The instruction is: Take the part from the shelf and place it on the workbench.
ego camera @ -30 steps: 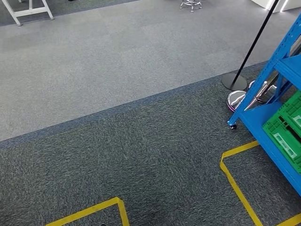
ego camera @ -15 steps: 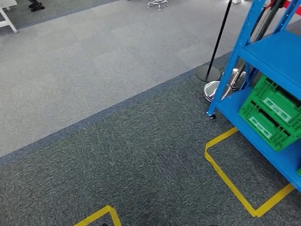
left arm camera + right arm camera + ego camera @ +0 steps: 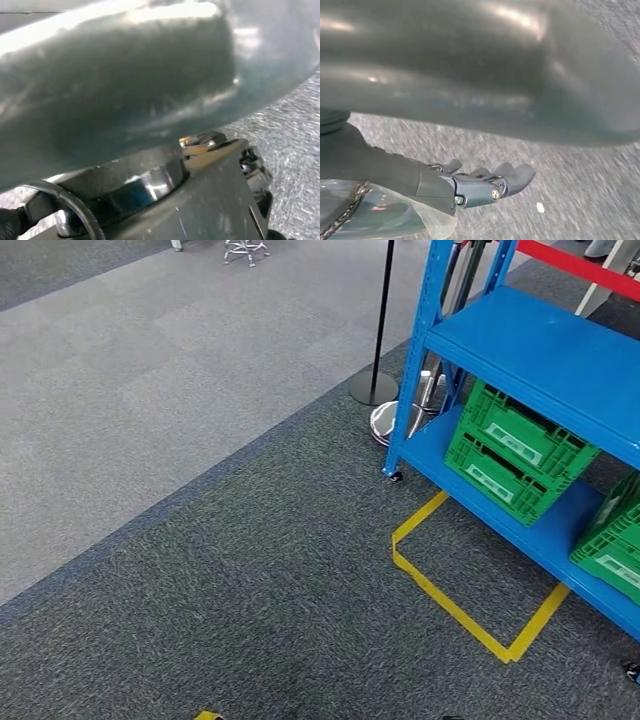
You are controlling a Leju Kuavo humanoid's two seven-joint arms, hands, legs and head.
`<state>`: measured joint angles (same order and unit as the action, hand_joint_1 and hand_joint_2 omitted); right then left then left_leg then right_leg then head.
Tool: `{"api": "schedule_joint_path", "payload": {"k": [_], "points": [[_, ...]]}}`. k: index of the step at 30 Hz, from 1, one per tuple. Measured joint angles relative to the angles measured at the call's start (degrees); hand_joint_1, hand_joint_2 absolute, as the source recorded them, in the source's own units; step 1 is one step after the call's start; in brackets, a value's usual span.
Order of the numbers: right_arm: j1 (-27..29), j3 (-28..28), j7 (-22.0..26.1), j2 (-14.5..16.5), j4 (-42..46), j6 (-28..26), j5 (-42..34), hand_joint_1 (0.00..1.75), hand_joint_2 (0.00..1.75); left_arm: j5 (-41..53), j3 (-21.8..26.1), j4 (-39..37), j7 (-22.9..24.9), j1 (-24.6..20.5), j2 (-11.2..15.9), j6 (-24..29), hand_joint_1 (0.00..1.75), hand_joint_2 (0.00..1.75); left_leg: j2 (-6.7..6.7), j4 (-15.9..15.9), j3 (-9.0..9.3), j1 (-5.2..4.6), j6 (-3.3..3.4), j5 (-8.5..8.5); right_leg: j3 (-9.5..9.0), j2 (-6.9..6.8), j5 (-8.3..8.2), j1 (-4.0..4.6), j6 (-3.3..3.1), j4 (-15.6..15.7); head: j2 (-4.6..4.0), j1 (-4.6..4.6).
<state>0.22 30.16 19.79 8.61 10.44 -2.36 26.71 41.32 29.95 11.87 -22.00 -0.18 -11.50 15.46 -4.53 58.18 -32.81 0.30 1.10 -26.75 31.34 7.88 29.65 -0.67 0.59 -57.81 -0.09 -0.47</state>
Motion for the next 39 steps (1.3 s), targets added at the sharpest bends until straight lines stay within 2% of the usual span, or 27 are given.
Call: {"api": "schedule_joint_path", "payload": {"k": [1, 3, 4, 5, 6, 7, 8, 9, 11, 13, 15, 17, 18, 19, 21, 22, 23, 25, 26, 27, 29, 32, 34, 36, 37, 38, 39], "points": [[0.1, 0.0, 0.0, 0.0, 0.0, 0.0, 0.0, 0.00, 0.00, 0.0, 0.0, 0.0, 0.0, 0.0, -0.1, 0.0, 0.00, 0.00, 0.64, -0.5, 0.37, 0.07, 0.09, 0.03, 0.19, -0.60, 0.23, 0.05, 0.31, -0.2, 0.00, 0.02], [0.0, 0.0, 0.0, 0.0, 0.0, -0.1, 0.1, 0.00, 0.00, 0.1, 0.0, 0.0, 0.0, -0.1, -0.2, 0.0, 0.00, 0.00, 2.24, -1.5, 1.28, 0.22, 0.41, -0.05, 1.83, -3.65, 2.05, 0.31, 0.72, -3.3, 0.00, 0.14], [-0.1, 0.0, 0.0, 0.0, 0.0, -0.1, 0.1, 0.00, 0.00, 0.1, 0.0, 0.0, 0.0, -0.1, -0.3, -0.1, 0.00, 0.00, 3.19, -1.7, 1.66, 0.16, 0.57, -0.26, 3.74, -5.58, 3.55, 0.36, 0.84, -6.8, 0.00, 0.16], [-0.3, 0.0, 0.0, 0.0, 0.0, -0.1, 0.1, 0.00, 0.00, 0.1, 0.0, 0.0, 0.0, -0.1, -0.3, -0.1, 0.00, 0.00, 4.14, -1.7, 1.94, 0.11, 0.66, -0.54, 6.05, -6.63, 4.99, 0.32, 1.01, -10.6, 0.00, 0.17], [-0.3, 0.0, -0.1, 0.0, 0.0, -0.1, 0.1, 0.00, 0.00, 0.1, 0.0, 0.0, 0.0, 0.0, -0.3, -0.1, 0.00, 0.00, 5.08, -1.7, 2.26, 0.08, 0.66, -0.86, 8.12, -7.14, 5.74, 0.22, 1.23, -13.8, 0.00, 0.16], [-0.2, 0.0, -0.1, 0.0, 0.0, -0.2, 0.1, 0.00, 0.00, 0.1, 0.0, 0.0, 0.0, 0.0, -0.3, -0.2, 0.00, 0.00, 5.93, -1.7, 2.65, 0.08, 0.63, -1.22, 9.34, -7.43, 5.44, 0.07, 1.46, -15.3, 0.00, 0.16], [0.0, 0.0, -0.2, 0.0, 0.0, -0.2, 0.1, 0.00, 0.00, 0.1, 0.0, 0.0, 0.0, 0.0, -0.3, -0.2, 0.00, 0.00, 6.64, -1.7, 3.10, 0.12, 0.53, -1.60, 9.40, -7.68, 4.00, -0.11, 1.67, -14.5, 0.00, 0.17], [0.1, 0.0, -0.2, 0.0, 0.0, -0.2, 0.1, 0.00, 0.00, 0.1, 0.0, 0.0, 0.0, 0.0, -0.3, -0.2, 0.00, 0.00, 7.30, -1.6, 3.65, 0.19, 0.37, -2.03, 8.29, -8.18, 1.70, -0.30, 1.86, -11.7, 0.00, 0.18], [0.1, 0.0, -0.2, 0.0, 0.0, -0.2, 0.1, 0.00, 0.00, 0.1, 0.0, 0.0, 0.0, 0.0, -0.3, -0.2, 0.00, 0.00, 8.47, -1.5, 4.72, 0.15, -0.26, -3.06, 4.76, -10.50, -1.84, -0.36, 2.03, -4.3, 0.00, 0.24], [-0.1, 0.0, -0.2, 0.0, 0.0, -0.2, 0.1, 0.00, 0.00, 0.1, 0.0, 0.0, 0.0, -0.1, -0.2, -0.2, 0.00, 0.00, 9.38, -1.4, 5.37, -0.16, -0.94, -3.90, 2.88, -11.78, -2.38, -0.10, 1.29, -1.1, 0.00, 0.17], [-0.2, 0.0, -0.2, 0.0, 0.0, -0.2, 0.1, 0.00, 0.00, 0.1, 0.0, 0.0, 0.0, -0.2, -0.2, -0.2, 0.00, 0.00, 10.08, -1.4, 5.89, -0.18, -1.46, -4.41, 2.75, -10.75, -1.92, 0.09, 0.16, -1.1, 0.00, 0.03], [-0.1, 0.1, -0.2, 0.0, 0.0, -0.3, 0.1, 0.00, 0.00, 0.2, 0.0, 0.0, -0.1, -0.4, -0.2, -0.2, 0.00, 0.00, 8.75, -0.2, 5.94, 0.14, -2.00, -5.54, 2.30, -9.65, -1.58, 0.05, -0.60, -1.0, 0.00, -0.20], [-0.1, 0.1, -0.2, 0.0, 0.0, -0.3, 0.0, 0.00, 0.00, 0.2, 0.0, 0.0, -0.1, -0.5, -0.3, -0.2, 0.00, 0.00, 7.51, 2.1, 4.96, 0.28, -2.20, -6.78, 1.96, -9.04, -1.41, -0.01, -0.97, -1.0, 0.00, -0.32], [-0.2, 0.1, -0.2, 0.0, 0.0, -0.3, 0.0, 0.00, 0.00, 0.3, 0.0, 0.0, -0.1, -0.5, -0.3, -0.2, 0.00, 0.00, 6.18, 5.6, 3.18, 0.33, -2.28, -8.29, 1.67, -8.44, -1.21, 0.03, -1.29, -1.0, 0.00, -0.44], [-0.2, 0.1, -0.2, 0.0, 0.0, -0.2, 0.1, 0.00, 0.00, 0.3, 0.0, 0.0, -0.1, -0.3, -0.2, -0.2, 0.00, 0.00, 5.20, 14.0, -1.79, 0.28, -2.13, -10.76, 1.11, -7.22, -0.72, 0.24, -1.79, -1.0, 0.00, -0.50], [-0.2, 0.1, -0.1, 0.0, 0.0, 0.0, 0.2, 0.00, 0.00, 0.3, 0.0, 0.0, 0.0, -0.2, -0.2, -0.2, 0.00, 0.00, 5.12, 16.4, -3.72, 0.22, -1.92, -10.55, 0.70, -6.61, -0.42, 0.38, -1.93, -1.0, 0.00, -0.51], [0.0, 0.1, 0.0, 0.0, 0.0, 0.3, 0.4, 0.00, 0.00, 0.4, 0.0, 0.0, 0.0, -0.1, -0.2, -0.2, 0.00, 0.00, 5.08, 16.6, -4.72, 0.12, -1.59, -9.07, 0.19, -6.09, -0.06, 0.52, -2.01, -1.0, 0.00, -0.51], [0.1, 0.1, 0.4, 0.0, 0.0, 0.7, 0.8, 0.00, 0.00, 0.6, 0.0, 0.0, 0.0, -0.1, -0.1, -0.1, 0.00, 0.00, 4.87, 11.0, -3.91, -0.36, -0.55, -3.53, -0.94, -5.26, 0.72, 0.74, -1.98, -0.9, 0.00, -0.48], [0.2, 0.1, 0.6, 0.1, 0.0, 0.9, 1.0, 0.00, 0.00, 0.7, 0.0, 0.0, 0.1, -0.2, -0.1, 0.0, 0.00, 0.00, 4.64, 7.4, -2.86, -0.70, 0.09, -1.44, -1.33, -5.05, 1.12, 0.80, -1.87, -0.9, 0.00, -0.43], [0.1, 0.1, 0.7, 0.1, 0.0, 1.0, 1.0, 0.00, 0.00, 0.8, 0.0, 0.0, 0.2, -0.2, 0.0, 0.0, 0.00, 0.00, 4.41, 4.2, -1.75, -1.02, 0.63, -0.35, -1.54, -4.88, 1.47, 0.79, -1.64, -0.8, 0.00, -0.46], [0.1, 0.1, 0.8, 0.3, -0.1, 1.1, 1.1, 0.00, 0.00, 0.9, 0.1, 0.0, 0.4, -0.4, 0.1, 0.1, 0.00, 0.00, 4.12, 1.0, -0.45, -1.44, 1.33, -0.64, -1.73, -4.83, 1.55, 0.65, -0.85, -0.5, 0.00, -0.47], [0.0, 0.1, 0.8, 0.3, -0.1, 1.2, 1.1, 0.00, 0.00, 1.0, 0.1, 0.0, 0.6, -0.4, 0.1, 0.2, 0.00, 0.00, 4.10, -1.5, 1.50, -1.17, 1.72, -0.58, -2.17, -5.70, 1.13, 0.60, 0.25, -1.5, 0.01, -0.40], [-0.2, 0.1, 0.9, 0.3, -0.1, 1.2, 1.1, 0.00, 0.00, 1.1, 0.1, 0.0, 0.6, -0.5, 0.1, 0.2, 0.00, 0.00, 4.35, -2.4, 2.75, -0.91, 1.69, -0.54, 0.42, -6.74, 2.55, 0.53, 0.76, -5.8, 0.01, -0.17], [-0.3, 0.1, 0.9, 0.3, -0.1, 1.2, 1.1, 0.00, 0.00, 1.1, 0.1, 0.0, 0.6, -0.5, 0.0, 0.2, 0.00, 0.00, 4.65, -2.5, 3.34, -0.83, 1.61, -1.12, 5.18, -7.23, 5.06, 0.27, 1.36, -12.5, 0.00, -0.08], [-0.2, 0.1, 0.8, 0.3, -0.1, 1.2, 1.1, 0.00, 0.00, 1.1, 0.1, 0.0, 0.7, -0.5, -0.1, 0.2, 0.00, 0.00, 4.74, -2.5, 3.72, -0.76, 1.49, -1.55, 7.17, -7.31, 6.13, 0.09, 1.61, -14.6, 0.00, -0.08], [0.0, 0.1, 0.8, 0.3, -0.1, 1.2, 1.1, 0.00, 0.00, 1.1, 0.1, 0.0, 0.7, -0.4, -0.1, 0.2, 0.00, 0.00, 4.78, -2.5, 4.25, -0.66, 1.33, -2.04, 8.32, -7.37, 6.41, -0.11, 1.85, -15.0, 0.00, -0.07], [0.2, 0.1, 0.8, 0.3, -0.1, 1.2, 1.1, 0.00, 0.00, 1.1, 0.2, 0.0, 0.7, -0.4, -0.1, 0.2, 0.00, 0.00, 4.79, -2.5, 4.93, -0.51, 1.11, -2.58, 8.49, -7.47, 5.48, -0.32, 2.07, -13.5, 0.00, -0.06]]}}
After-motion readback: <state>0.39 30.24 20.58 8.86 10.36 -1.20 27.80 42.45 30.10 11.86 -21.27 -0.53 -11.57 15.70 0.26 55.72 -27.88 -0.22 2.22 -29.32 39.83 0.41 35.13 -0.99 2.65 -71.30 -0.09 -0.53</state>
